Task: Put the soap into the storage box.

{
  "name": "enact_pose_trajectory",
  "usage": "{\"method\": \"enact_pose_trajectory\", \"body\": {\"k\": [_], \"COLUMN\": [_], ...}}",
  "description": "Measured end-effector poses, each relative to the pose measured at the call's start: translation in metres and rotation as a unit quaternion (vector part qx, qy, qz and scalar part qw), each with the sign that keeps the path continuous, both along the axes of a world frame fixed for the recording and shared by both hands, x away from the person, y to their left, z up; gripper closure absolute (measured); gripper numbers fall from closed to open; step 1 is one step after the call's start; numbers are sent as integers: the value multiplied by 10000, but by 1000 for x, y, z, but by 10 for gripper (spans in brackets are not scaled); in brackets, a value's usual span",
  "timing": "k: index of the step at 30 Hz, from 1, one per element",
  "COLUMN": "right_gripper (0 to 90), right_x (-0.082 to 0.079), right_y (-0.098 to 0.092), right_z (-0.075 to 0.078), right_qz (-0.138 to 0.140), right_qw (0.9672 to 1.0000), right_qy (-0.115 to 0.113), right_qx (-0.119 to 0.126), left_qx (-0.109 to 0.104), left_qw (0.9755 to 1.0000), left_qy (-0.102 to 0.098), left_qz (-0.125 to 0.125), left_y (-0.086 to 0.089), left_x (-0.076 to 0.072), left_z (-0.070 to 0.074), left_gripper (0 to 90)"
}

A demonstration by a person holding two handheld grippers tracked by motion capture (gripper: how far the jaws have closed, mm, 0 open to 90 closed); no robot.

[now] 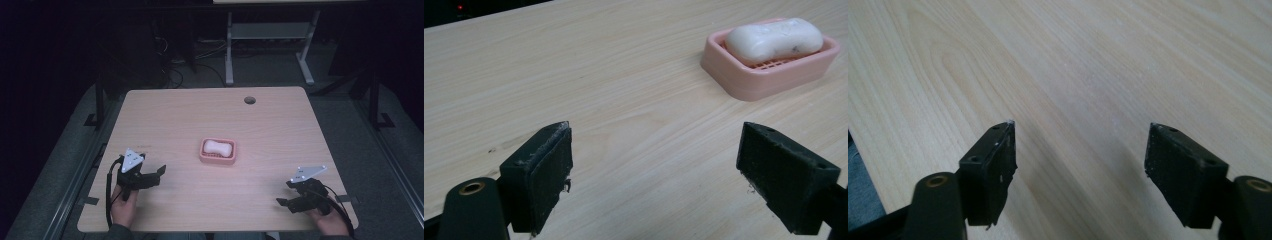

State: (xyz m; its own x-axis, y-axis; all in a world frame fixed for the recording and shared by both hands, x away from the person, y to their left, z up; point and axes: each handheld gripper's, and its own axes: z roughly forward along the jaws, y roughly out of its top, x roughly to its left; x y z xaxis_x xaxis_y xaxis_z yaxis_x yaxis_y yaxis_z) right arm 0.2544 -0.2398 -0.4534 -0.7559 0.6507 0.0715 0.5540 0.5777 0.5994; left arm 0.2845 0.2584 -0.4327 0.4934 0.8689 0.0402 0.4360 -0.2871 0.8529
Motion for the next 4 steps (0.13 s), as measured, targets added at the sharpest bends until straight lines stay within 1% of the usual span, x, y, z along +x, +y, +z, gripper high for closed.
{"method": "enact_pose_trajectory", "body": {"k": [2, 4], "right_gripper": [253, 242], "right_x": [0, 1], "right_y": [3, 5], "right_z": [2, 5], "right_qz": [-12, -2], "right_qw": [10000, 9998], "right_qy": [-40, -131], "right_qx": [66, 125], "left_qx": [24, 37], "left_qw": [10000, 9999], "left_qy": [49, 96], "left_qz": [-23, -71], "left_y": [-3, -5], "left_x": [1, 2], "left_z": [-1, -2], "left_gripper": [143, 143]}}
